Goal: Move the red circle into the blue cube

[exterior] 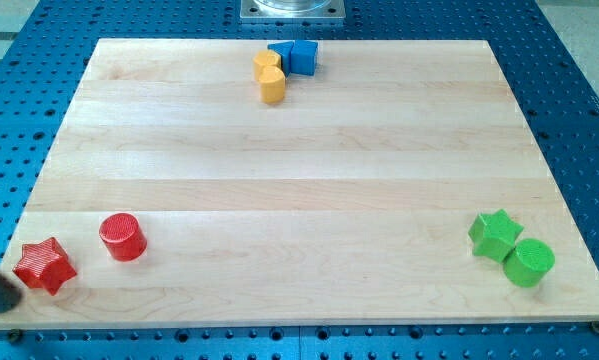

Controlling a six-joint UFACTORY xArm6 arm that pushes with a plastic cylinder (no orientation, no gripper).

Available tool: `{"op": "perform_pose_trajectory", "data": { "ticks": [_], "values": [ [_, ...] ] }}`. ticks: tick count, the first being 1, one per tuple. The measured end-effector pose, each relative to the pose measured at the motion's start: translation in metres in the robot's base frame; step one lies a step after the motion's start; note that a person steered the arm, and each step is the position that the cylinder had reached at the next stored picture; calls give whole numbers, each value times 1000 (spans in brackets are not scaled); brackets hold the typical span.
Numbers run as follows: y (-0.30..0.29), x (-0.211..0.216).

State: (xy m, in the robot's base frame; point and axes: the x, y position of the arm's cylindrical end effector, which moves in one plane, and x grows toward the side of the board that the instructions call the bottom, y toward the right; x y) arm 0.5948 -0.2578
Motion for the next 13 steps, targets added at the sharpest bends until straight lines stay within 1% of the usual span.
{"op": "perform_pose_trajectory", "data": {
  "ticks": [1,2,3,4,5,6,7,8,9,10,11,12,13],
  "values": [
    [122,-39],
    [156,-62],
    [154,-68],
    [121,-47],
    [122,-69],
    [174,-114],
    [182,-127],
    [167,-52],
    [204,-107],
    [276,-158],
    [303,-205],
    [313,-234],
    [356,-238]
  ]
}}
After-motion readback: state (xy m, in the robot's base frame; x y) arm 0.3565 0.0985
